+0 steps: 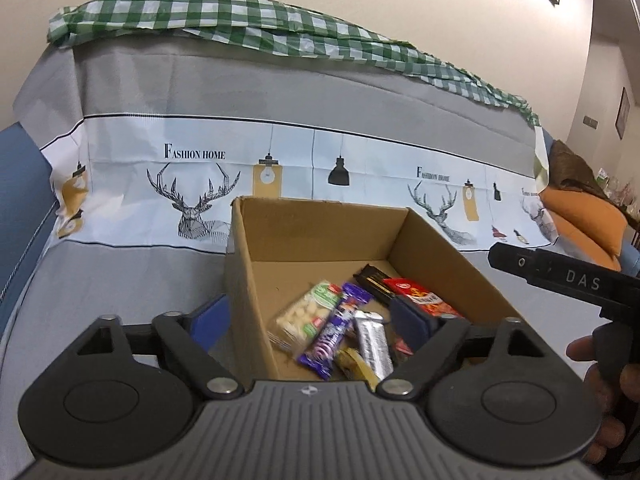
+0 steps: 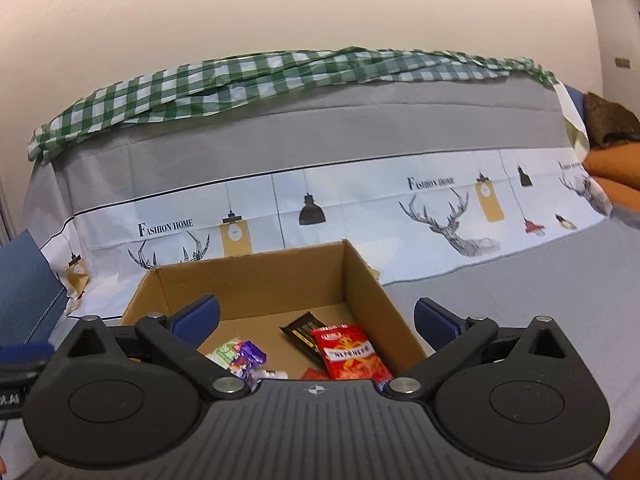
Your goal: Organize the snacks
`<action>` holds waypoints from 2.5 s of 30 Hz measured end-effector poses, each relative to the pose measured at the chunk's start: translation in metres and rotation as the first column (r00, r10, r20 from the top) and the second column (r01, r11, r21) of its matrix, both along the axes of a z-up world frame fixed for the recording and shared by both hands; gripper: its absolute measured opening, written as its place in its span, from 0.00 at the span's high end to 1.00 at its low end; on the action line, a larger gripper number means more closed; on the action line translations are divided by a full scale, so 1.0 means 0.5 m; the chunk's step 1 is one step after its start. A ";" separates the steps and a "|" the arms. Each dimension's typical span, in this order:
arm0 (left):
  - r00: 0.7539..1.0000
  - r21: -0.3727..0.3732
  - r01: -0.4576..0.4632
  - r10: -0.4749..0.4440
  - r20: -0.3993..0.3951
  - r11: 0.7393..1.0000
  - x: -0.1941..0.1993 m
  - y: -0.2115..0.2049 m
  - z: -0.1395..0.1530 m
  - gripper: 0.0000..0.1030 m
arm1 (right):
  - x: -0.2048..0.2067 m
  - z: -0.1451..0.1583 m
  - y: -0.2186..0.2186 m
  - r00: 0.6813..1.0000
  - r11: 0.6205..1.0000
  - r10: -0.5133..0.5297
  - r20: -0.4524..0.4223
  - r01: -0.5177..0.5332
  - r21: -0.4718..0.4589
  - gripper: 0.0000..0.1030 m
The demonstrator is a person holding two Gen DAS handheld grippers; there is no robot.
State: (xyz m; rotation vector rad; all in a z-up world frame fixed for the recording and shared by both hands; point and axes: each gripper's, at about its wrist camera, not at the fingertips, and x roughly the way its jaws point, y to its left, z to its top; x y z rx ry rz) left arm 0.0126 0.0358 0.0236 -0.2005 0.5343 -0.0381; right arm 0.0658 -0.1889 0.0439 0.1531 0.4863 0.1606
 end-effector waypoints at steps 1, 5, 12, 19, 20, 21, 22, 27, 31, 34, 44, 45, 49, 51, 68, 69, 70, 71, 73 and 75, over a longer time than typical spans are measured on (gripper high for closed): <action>1.000 -0.001 0.001 -0.001 0.003 1.000 -0.010 -0.004 0.001 0.08 | -0.008 0.002 -0.006 1.000 1.000 -0.001 -0.008 0.001 0.007 0.01; 1.000 0.015 0.016 -0.016 0.005 1.000 -0.039 -0.027 0.007 0.08 | -0.058 0.008 -0.032 0.999 1.000 0.027 -0.017 -0.027 0.002 0.01; 1.000 0.031 -0.017 0.017 -0.003 0.999 -0.083 -0.065 0.007 0.00 | -0.124 -0.007 -0.076 0.996 0.998 0.056 -0.065 -0.057 -0.018 0.01; 0.993 0.047 -0.025 0.030 -0.116 0.999 -0.108 -0.120 -0.008 0.00 | -0.114 -0.048 -0.067 0.991 0.994 0.065 -0.120 -0.074 -0.077 0.01; 0.993 0.063 -0.002 0.009 -0.119 0.998 -0.108 -0.128 -0.008 0.00 | -0.111 -0.051 -0.064 0.990 0.994 0.068 -0.127 -0.078 -0.081 0.01; 0.994 0.074 0.014 -0.006 -0.113 0.997 -0.108 -0.131 -0.009 0.00 | -0.108 -0.053 -0.061 0.988 0.993 0.074 -0.133 -0.086 -0.084 0.01; 0.994 0.083 0.022 -0.013 -0.109 0.996 -0.107 -0.131 -0.011 0.00 | -0.106 -0.054 -0.059 0.988 0.992 0.082 -0.134 -0.094 -0.085 0.01; 0.984 0.015 -0.022 0.024 -0.175 1.000 -0.086 -0.098 -0.034 0.00 | -0.102 -0.054 -0.050 0.986 0.989 0.105 -0.132 -0.117 -0.091 0.01; 0.976 -0.026 -0.051 0.044 -0.213 0.998 -0.075 -0.080 -0.043 0.00 | -0.098 -0.054 -0.046 0.984 0.989 0.111 -0.139 -0.123 -0.086 0.01; 0.977 -0.025 -0.053 0.047 -0.207 0.998 -0.075 -0.081 -0.040 0.00 | -0.099 -0.054 -0.042 0.984 0.987 0.119 -0.134 -0.131 -0.089 0.01; 0.980 -0.010 -0.041 0.038 -0.194 0.999 -0.078 -0.091 -0.039 0.00 | -0.097 -0.054 -0.045 0.983 0.986 0.127 -0.132 -0.139 -0.088 0.01; 0.980 -0.013 -0.041 0.038 -0.193 0.999 -0.077 -0.090 -0.040 0.00 | -0.097 -0.054 -0.045 0.983 0.986 0.127 -0.133 -0.139 -0.089 0.01; 0.981 -0.013 -0.039 0.036 -0.189 0.999 -0.078 -0.091 -0.039 0.00 | -0.098 -0.055 -0.044 0.982 0.986 0.130 -0.134 -0.143 -0.091 0.01; 0.982 -0.011 -0.035 0.033 -0.188 0.999 -0.078 -0.092 -0.039 0.00 | -0.098 -0.055 -0.043 0.982 0.985 0.131 -0.133 -0.144 -0.091 0.01; 0.985 -0.008 -0.017 0.016 -0.171 1.000 -0.082 -0.097 -0.037 0.00 | -0.098 -0.052 -0.047 0.985 0.990 0.124 -0.122 -0.131 -0.056 0.01; 0.986 -0.009 -0.016 0.014 -0.168 1.000 -0.081 -0.096 -0.037 0.00 | -0.098 -0.052 -0.047 0.985 0.990 0.124 -0.122 -0.131 -0.051 0.01; 0.986 -0.010 -0.015 0.013 -0.164 1.000 -0.081 -0.095 -0.036 0.00 | -0.097 -0.052 -0.046 0.985 0.990 0.123 -0.123 -0.130 -0.048 0.01; 0.987 -0.009 -0.015 0.014 -0.163 1.000 -0.081 -0.095 -0.036 0.00 | -0.096 -0.052 -0.047 0.984 0.990 0.124 -0.125 -0.130 -0.044 0.01; 0.986 -0.016 -0.014 0.011 -0.166 1.000 -0.079 -0.093 -0.036 0.00 | -0.094 -0.052 -0.046 0.984 0.991 0.123 -0.125 -0.129 -0.038 0.01; 0.986 -0.032 -0.008 0.003 -0.164 0.999 -0.079 -0.091 -0.035 0.00 | -0.094 -0.052 -0.047 0.985 0.992 0.122 -0.121 -0.126 -0.027 0.01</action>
